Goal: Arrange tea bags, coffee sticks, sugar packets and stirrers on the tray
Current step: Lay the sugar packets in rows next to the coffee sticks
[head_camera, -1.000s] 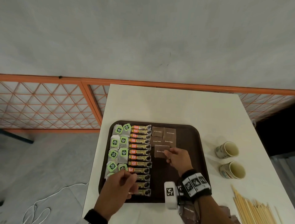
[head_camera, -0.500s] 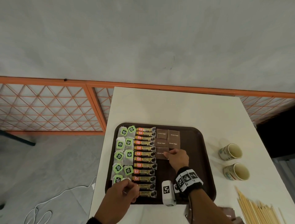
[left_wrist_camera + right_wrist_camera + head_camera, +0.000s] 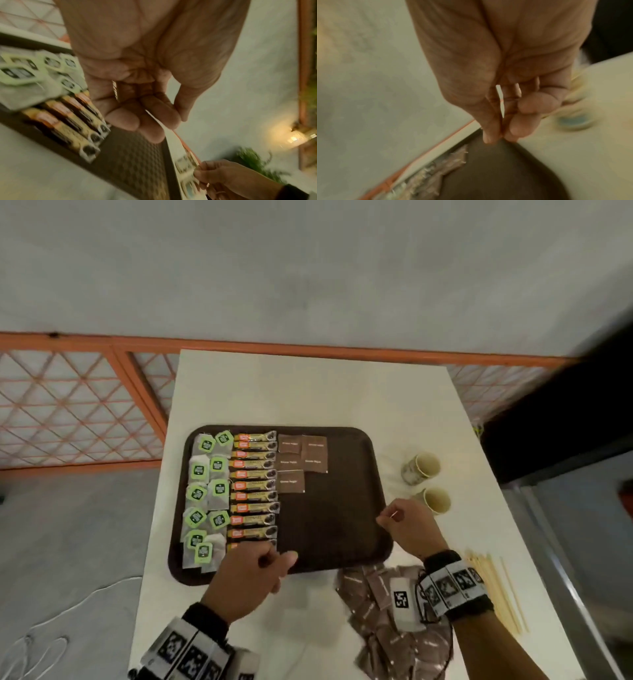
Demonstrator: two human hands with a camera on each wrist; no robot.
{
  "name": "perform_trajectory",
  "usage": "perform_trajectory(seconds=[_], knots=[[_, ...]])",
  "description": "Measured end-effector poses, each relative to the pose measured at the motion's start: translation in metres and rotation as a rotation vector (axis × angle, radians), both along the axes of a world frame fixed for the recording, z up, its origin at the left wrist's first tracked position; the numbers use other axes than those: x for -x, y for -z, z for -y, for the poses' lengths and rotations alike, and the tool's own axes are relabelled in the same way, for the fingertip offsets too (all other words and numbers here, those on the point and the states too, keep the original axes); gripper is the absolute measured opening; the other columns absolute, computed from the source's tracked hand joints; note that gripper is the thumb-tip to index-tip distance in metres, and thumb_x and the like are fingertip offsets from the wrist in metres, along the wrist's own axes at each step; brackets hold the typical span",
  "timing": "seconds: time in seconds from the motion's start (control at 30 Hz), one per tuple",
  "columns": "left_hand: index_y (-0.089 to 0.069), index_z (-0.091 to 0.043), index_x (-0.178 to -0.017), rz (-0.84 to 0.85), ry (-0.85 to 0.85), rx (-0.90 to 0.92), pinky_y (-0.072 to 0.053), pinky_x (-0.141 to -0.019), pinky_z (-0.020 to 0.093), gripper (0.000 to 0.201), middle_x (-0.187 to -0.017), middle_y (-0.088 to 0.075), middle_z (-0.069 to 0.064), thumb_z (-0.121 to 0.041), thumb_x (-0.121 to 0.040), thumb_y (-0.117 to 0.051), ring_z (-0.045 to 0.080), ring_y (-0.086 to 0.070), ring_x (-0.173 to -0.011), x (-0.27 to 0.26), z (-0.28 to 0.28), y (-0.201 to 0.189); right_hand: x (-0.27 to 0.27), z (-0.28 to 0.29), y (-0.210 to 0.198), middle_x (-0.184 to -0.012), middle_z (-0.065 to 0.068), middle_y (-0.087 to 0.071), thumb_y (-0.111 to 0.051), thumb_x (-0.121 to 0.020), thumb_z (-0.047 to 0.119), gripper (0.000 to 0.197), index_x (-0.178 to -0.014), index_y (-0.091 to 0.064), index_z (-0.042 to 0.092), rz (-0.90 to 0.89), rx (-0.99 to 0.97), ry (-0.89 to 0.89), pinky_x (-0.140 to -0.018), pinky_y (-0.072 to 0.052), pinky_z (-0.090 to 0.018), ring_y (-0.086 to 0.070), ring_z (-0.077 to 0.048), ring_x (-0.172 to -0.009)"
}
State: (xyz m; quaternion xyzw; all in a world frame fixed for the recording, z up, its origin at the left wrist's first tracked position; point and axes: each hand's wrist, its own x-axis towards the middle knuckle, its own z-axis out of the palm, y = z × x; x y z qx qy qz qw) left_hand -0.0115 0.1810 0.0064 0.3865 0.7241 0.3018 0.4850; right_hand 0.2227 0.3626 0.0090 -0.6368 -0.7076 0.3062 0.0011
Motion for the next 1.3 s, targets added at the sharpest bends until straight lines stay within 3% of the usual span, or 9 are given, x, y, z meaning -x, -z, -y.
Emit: perform_trajectory(seconds=[0.23, 0.3, 0.43, 0.63, 0.8, 0.97, 1.1, 1.17, 1.3], knots=[[-0.058, -0.029, -0.075, -0.223, 0.328, 0.082, -0.054, -0.074, 0.033, 0.018, -0.074, -0.063, -0.009, -0.045, -0.083, -0.062, 0.010, -0.060, -0.072, -0.114, -0.018, 0.033, -0.121, 0.070, 0.025, -0.102, 0.001, -0.060, -0.049, -0.096, 0.027, 0.012, -0.096, -0.060, 0.023, 0.267, 0.086, -0.133, -0.071, -0.049, -0.028, -0.060, -0.016, -0.084], [-0.058, -0.033, -0.090, -0.312, 0.395, 0.104, -0.053, -0.084, 0.036, 0.009, -0.096, -0.064, -0.010, -0.040, -0.086, -0.061, 0.014, -0.062, -0.091, -0.144, -0.021, 0.041, -0.136, 0.080, 0.037, -0.110, 0.002, -0.051, -0.052, -0.095, 0.035, 0.020, -0.112, -0.055, 0.025, 0.253, 0.076, -0.088, -0.072, -0.050, -0.029, -0.059, -0.017, -0.090], [-0.049, -0.031, -0.130, -0.549, 0.571, -0.006, -0.047, -0.096, 0.038, 0.041, -0.134, -0.046, -0.004, -0.015, -0.093, -0.054, 0.023, -0.051, -0.121, -0.187, -0.034, 0.046, -0.149, 0.083, 0.050, -0.122, -0.002, -0.047, -0.056, -0.094, 0.031, 0.034, -0.126, -0.050, 0.024, 0.183, 0.133, 0.024, -0.081, -0.050, -0.031, -0.056, -0.018, -0.096], [-0.037, -0.024, -0.143, -0.814, 0.951, -0.047, -0.038, -0.098, 0.047, 0.051, -0.147, -0.035, 0.005, -0.016, -0.095, -0.050, 0.032, -0.038, -0.124, -0.196, -0.074, 0.045, -0.144, 0.089, 0.059, -0.126, -0.009, -0.047, -0.072, -0.085, 0.027, 0.056, -0.132, -0.042, 0.017, 0.143, 0.240, 0.006, -0.089, -0.048, -0.036, -0.055, -0.030, -0.113], [-0.038, -0.021, -0.143, -0.794, 1.177, 0.006, -0.041, -0.098, 0.046, 0.046, -0.143, -0.039, 0.010, -0.017, -0.098, -0.045, 0.033, -0.042, -0.123, -0.198, -0.091, 0.037, -0.144, 0.093, 0.065, -0.109, -0.004, -0.060, -0.078, -0.078, 0.026, 0.044, -0.109, -0.049, 0.015, 0.092, 0.255, 0.117, -0.071, -0.047, -0.029, -0.059, -0.022, -0.096], [-0.039, -0.020, -0.139, -0.777, 1.212, -0.020, -0.044, -0.091, 0.046, 0.054, -0.137, -0.039, 0.010, -0.017, -0.090, -0.061, 0.033, -0.045, -0.119, -0.204, -0.096, 0.034, -0.137, 0.093, 0.069, -0.093, 0.001, -0.066, -0.066, -0.087, 0.023, 0.004, -0.088, -0.065, 0.019, 0.009, 0.169, 0.078, -0.071, -0.053, -0.025, -0.062, -0.012, -0.078], [-0.040, -0.015, -0.136, -0.767, 1.132, -0.010, -0.045, -0.090, 0.046, 0.055, -0.134, -0.044, 0.010, -0.013, -0.088, -0.065, 0.033, -0.046, -0.119, -0.205, -0.093, 0.038, -0.142, 0.070, 0.049, -0.078, 0.002, -0.063, -0.059, -0.093, 0.017, 0.018, -0.075, -0.061, 0.017, -0.044, 0.149, 0.057, -0.066, -0.051, -0.025, -0.059, -0.014, -0.070], [-0.041, -0.012, -0.134, -0.744, 1.107, 0.002, -0.046, -0.091, 0.047, 0.053, -0.133, -0.046, 0.009, -0.012, -0.087, -0.066, 0.032, -0.046, -0.120, -0.203, -0.092, 0.036, -0.143, 0.053, 0.039, -0.092, 0.002, -0.065, -0.063, -0.089, 0.014, 0.007, -0.095, -0.065, 0.016, -0.024, 0.161, -0.040, -0.072, -0.051, -0.027, -0.061, -0.017, -0.082], [-0.046, -0.010, -0.129, -0.654, 1.027, 0.013, -0.047, -0.092, 0.046, 0.041, -0.129, -0.048, 0.010, -0.010, -0.090, -0.060, 0.031, -0.048, -0.117, -0.199, -0.086, 0.028, -0.132, 0.033, 0.042, -0.118, -0.002, -0.062, -0.070, -0.084, 0.016, 0.050, -0.127, -0.050, 0.028, 0.105, 0.210, -0.246, -0.088, -0.053, -0.036, -0.062, -0.023, -0.103]])
